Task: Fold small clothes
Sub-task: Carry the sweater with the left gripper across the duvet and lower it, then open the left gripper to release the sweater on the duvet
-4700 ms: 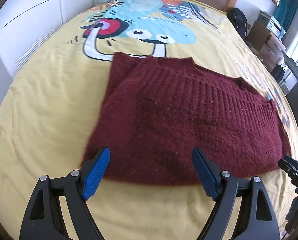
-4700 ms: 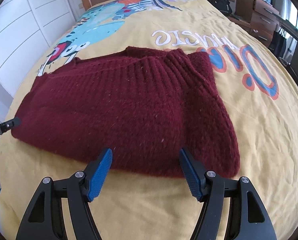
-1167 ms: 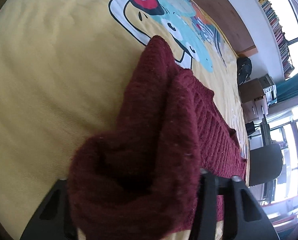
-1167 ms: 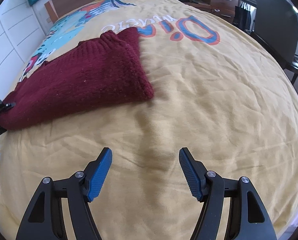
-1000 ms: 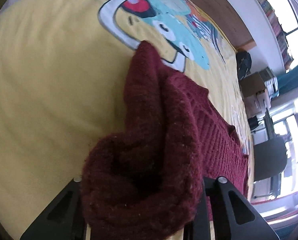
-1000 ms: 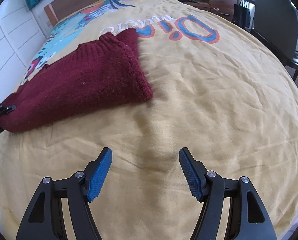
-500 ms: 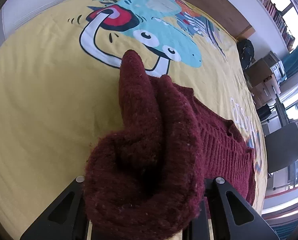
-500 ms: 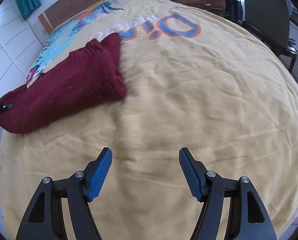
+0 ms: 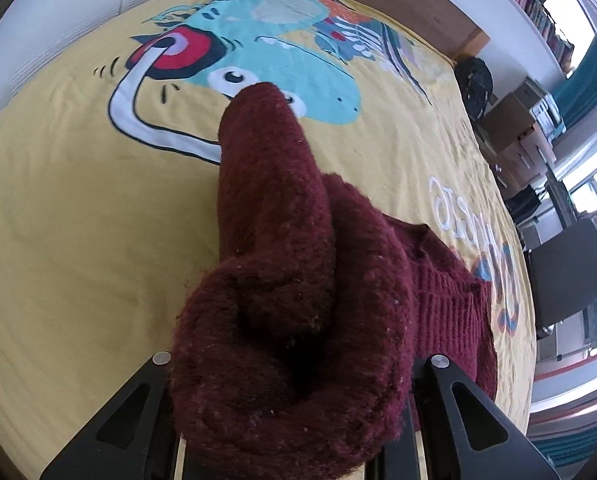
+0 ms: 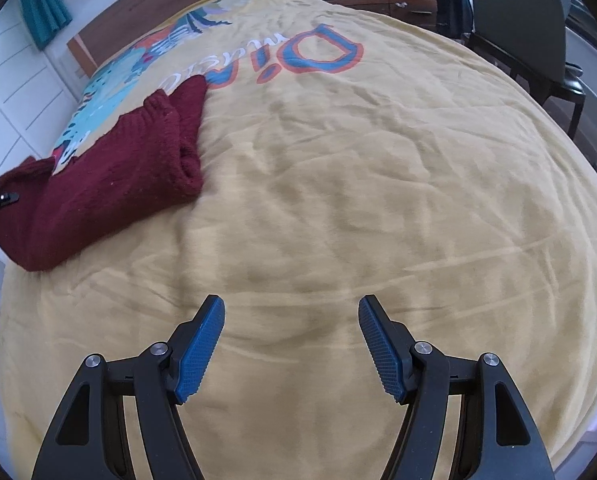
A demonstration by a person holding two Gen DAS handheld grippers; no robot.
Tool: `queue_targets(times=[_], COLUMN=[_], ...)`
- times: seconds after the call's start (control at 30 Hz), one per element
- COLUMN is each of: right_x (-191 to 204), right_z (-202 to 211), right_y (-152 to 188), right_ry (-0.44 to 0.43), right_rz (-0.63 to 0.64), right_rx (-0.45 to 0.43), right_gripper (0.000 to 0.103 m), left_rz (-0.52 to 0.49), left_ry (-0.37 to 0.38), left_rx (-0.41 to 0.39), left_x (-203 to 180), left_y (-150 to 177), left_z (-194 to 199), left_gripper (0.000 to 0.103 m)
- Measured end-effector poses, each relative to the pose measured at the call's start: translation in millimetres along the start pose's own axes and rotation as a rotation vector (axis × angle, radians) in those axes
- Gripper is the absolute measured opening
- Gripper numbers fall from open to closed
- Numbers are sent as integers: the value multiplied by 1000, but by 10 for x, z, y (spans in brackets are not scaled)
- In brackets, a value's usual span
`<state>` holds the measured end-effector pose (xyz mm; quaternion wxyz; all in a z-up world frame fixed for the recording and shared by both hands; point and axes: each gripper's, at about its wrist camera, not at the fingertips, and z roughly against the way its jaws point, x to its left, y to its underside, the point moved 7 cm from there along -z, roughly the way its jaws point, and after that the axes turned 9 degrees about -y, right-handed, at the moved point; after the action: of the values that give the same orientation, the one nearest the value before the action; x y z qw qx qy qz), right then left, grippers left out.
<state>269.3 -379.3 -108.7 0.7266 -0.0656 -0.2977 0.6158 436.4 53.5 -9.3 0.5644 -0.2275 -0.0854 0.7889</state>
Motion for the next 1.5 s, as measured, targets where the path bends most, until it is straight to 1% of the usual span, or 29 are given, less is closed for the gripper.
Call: queue_targets(times=[0.23, 0.3, 0.4, 0.53, 0.67, 0.77, 0.83, 0.9, 0.97, 1.03, 1.1, 1.2, 1.33, 1.37, 1.4, 1.47, 1.5], right_x=[-246, -312, -428, -570, -673, -742, -787, -817, -841, -855, -862, -877, -884, -891, -898, -913, -916], right_z=[93, 115, 159, 215, 262, 298, 322, 333, 341, 341, 328, 326, 319, 322, 327, 336, 342], right_y=[-16, -11, -6, 6, 39, 65, 88, 104, 123, 140, 146, 150, 159, 165, 170, 182, 188], right_ry=[-1, -2, -2, -6, -13, -18, -21, -23, -25, -30, -34, -43, -46, -46, -45, -42, -40], right_rz=[-16, -23, -37, -63, -80, -94, -102, -104, -102, -103, -103, -112, -110, -109, -110, -113, -114], right_rx=[-10, -11, -19, -33, -42, -50, -56, -55, -56, -58, -59, -66, -66, -66, -65, -65, -64], right_gripper=[71, 71, 71, 71, 71, 71, 71, 71, 71, 71, 71, 71, 71, 71, 71, 71, 71], left_rz=[-54, -64, -68, -114, -204, -288, -358, -423, -469, -509, -554, -560, -624, -632, -636, -639, -642], left_ry=[-17, -8, 27, 81, 134, 133, 85, 23, -31, -57, -80, -84, -141, -145, -140, -131, -113], left_rx=[25, 34, 45, 45, 50, 64, 76, 91, 109, 102, 72, 58, 44, 40, 40, 39, 39], left_x=[-436, -596, -905, -1456, -2153, -2597, -2813, -2912, -2928, -2920, -2959, -3009, -3060, -3079, -3093, -3107, -3119], left_y=[75, 97, 136, 177, 338, 589, 825, 1043, 1247, 1385, 1443, 1470, 1616, 1661, 1710, 1754, 1784], left_z=[-44, -61, -56, -36, -53, -178, -345, -542, -728, -819, -816, -779, -840, -833, -829, -829, -808], left_gripper=[16, 16, 16, 16, 16, 16, 16, 16, 16, 16, 16, 16, 18, 21, 28, 36, 45])
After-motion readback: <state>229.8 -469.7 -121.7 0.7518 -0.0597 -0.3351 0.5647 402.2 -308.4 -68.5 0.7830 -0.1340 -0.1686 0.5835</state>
